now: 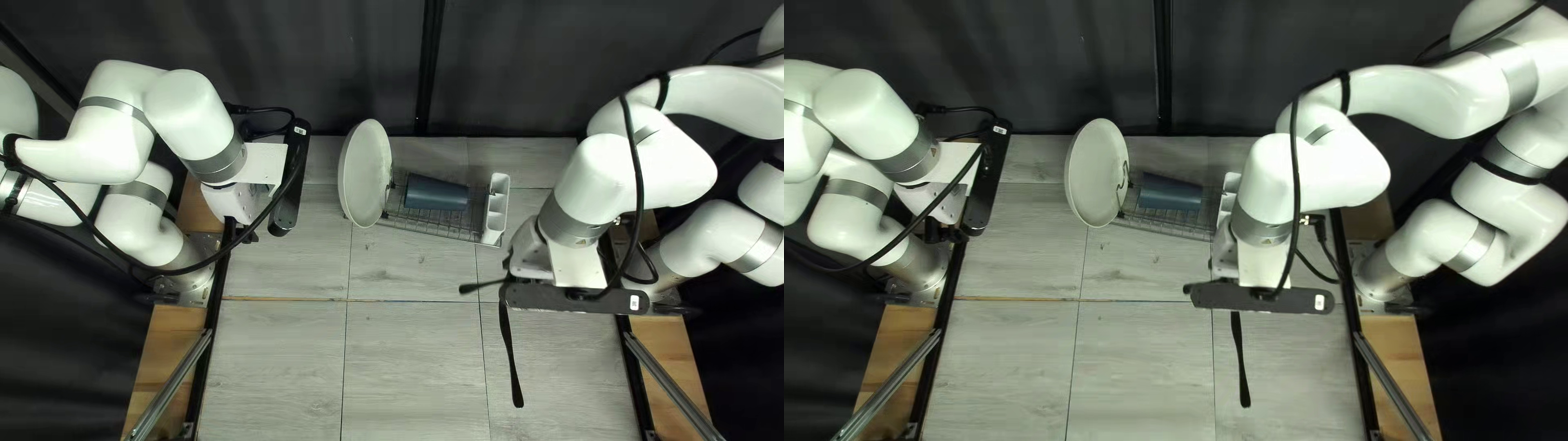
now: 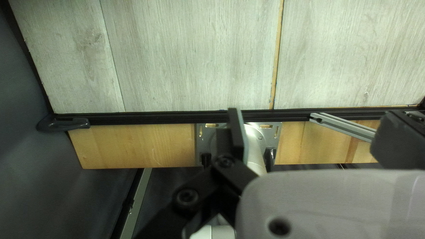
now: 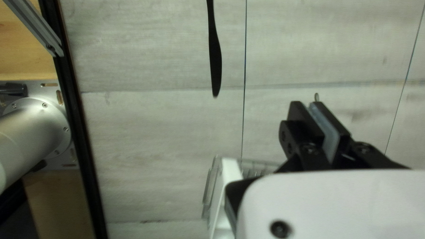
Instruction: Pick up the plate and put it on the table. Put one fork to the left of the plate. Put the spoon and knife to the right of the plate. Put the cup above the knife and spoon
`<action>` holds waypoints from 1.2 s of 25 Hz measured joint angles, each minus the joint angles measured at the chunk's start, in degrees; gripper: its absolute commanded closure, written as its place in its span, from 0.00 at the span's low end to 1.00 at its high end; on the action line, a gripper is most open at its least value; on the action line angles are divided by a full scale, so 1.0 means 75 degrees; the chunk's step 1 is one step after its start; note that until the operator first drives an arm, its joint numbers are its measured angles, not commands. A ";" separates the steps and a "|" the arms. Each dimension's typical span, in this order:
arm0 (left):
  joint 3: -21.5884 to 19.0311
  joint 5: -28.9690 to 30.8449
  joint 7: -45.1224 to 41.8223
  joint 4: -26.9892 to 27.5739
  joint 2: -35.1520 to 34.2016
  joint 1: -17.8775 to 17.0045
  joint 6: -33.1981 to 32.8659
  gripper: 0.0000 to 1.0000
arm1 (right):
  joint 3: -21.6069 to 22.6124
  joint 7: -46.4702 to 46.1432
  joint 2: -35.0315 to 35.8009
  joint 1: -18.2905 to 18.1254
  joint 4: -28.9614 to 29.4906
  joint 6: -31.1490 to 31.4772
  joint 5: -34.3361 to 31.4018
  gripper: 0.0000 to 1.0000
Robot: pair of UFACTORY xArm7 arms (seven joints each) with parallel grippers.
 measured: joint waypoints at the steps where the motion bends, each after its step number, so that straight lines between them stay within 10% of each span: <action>1: 0.0000 0.0000 0.0000 0.0000 0.0000 0.0000 0.0000 0.00 | -0.0025 -0.0046 0.0000 0.0015 0.0001 0.0018 0.0023 1.00; 30: 0.0000 0.0000 0.0000 0.0000 0.0000 0.0000 0.0000 0.00 | -0.1779 -0.5032 -0.1641 0.0962 -0.0384 0.0143 0.0042 1.00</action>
